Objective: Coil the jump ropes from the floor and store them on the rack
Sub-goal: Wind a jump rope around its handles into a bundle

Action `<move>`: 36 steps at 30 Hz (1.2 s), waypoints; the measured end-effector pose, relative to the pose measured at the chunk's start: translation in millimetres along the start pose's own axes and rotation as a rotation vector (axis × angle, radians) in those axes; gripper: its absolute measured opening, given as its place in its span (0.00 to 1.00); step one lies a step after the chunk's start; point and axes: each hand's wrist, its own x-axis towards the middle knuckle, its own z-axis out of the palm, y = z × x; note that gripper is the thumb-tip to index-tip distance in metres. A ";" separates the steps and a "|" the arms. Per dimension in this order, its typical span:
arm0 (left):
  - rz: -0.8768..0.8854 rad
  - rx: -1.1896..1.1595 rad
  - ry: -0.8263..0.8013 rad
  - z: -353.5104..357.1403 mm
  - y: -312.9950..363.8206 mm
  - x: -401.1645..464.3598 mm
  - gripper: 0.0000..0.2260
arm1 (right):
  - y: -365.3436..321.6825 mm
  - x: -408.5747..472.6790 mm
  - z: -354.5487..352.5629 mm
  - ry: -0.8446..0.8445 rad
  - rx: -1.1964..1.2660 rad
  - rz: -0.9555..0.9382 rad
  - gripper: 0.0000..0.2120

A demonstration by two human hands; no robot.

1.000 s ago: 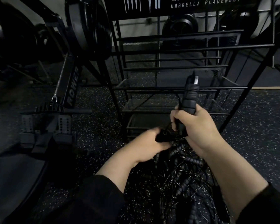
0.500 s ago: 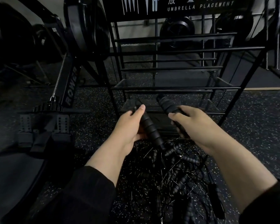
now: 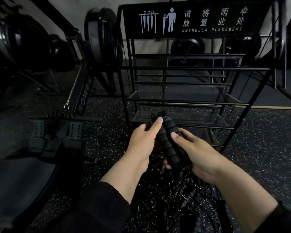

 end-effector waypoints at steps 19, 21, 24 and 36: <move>-0.062 -0.278 0.009 3.9 10.9 -10.2 0.14 | 12.5 -3.2 22.9 -0.065 0.079 0.014 0.16; -0.066 -0.273 0.023 4.2 9.0 -7.5 0.14 | 14.4 -2.2 20.8 -0.059 0.171 0.073 0.21; -0.036 -0.307 0.029 7.2 6.6 -3.6 0.14 | 21.3 1.9 13.7 -0.101 0.352 0.133 0.28; 0.204 0.272 0.179 18.5 3.0 32.2 0.15 | 20.1 27.2 -47.3 -0.364 0.408 0.145 0.31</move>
